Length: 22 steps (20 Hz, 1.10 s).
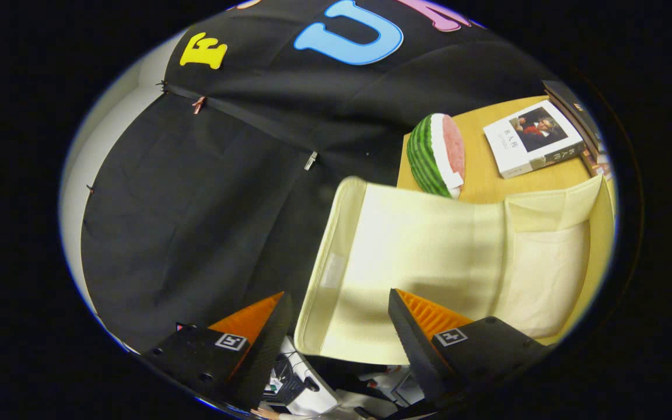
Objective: Open the storage box then place both shoes into the box .Put the left shoe in first, then the right shoe, with the right side of both shoes facing outward in a uniform manner.
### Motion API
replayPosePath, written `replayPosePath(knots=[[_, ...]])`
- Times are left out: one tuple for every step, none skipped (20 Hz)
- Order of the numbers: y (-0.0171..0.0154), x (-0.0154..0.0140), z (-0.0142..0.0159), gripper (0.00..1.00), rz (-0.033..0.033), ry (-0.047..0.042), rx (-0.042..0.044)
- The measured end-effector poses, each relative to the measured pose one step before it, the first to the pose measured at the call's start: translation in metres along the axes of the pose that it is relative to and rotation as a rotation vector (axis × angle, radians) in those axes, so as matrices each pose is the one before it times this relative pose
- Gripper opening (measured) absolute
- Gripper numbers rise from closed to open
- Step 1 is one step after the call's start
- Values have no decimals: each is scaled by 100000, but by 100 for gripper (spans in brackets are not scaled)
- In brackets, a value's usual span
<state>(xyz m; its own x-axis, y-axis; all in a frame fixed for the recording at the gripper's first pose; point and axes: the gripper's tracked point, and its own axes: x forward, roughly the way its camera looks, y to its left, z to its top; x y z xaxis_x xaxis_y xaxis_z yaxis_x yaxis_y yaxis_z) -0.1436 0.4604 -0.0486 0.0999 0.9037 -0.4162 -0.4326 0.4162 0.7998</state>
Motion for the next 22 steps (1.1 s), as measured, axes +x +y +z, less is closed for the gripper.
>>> replayPosePath(knots=[[-786, -1196, 872, 97, -3036, -3154, -3886], [-1110, -1314, 846, 98, -3804, -3094, -3935], [-1520, -1375, 1084, 98, -4740, -3838, -3604], [-1709, -1372, 1088, 98, -4903, -4202, -3183], [-2030, -1368, 1102, 98, -5318, -3979, -2331], [-2063, -1470, 1017, 98, -5339, -3291, -1552], [-2015, -1571, 944, 98, -5058, -2726, -1062], [-1942, -1505, 538, 98, -4782, -1926, -1186], [-2094, -958, 435, 98, -4744, -1425, -1403], [-2238, -719, 147, 98, -4847, -1460, -1503], [-2273, -572, 126, 98, -5198, -1416, -2326], [-2458, -513, -269, 98, -5400, -604, -2785], [-2322, -237, -512, 98, -4398, -172, -3807], [-2168, 194, -896, 98, -4901, 598, -4449], [-2345, -6, -1072, 98, -4451, 1281, -4594], [-2149, -71, -1448, 98, -4035, 1403, -4213], [-1638, 306, -1335, 98, -2652, 1548, -1993], [-1202, 290, -1431, 98, -1350, 2113, -822], [-829, 369, -1314, 98, -599, 2127, -287], [-680, 431, -1520, 98, -408, 2300, -622], [-640, 434, -1264, 98, -160, 2174, -496], [-824, 627, -1382, 99, -238, 2522, -252]])
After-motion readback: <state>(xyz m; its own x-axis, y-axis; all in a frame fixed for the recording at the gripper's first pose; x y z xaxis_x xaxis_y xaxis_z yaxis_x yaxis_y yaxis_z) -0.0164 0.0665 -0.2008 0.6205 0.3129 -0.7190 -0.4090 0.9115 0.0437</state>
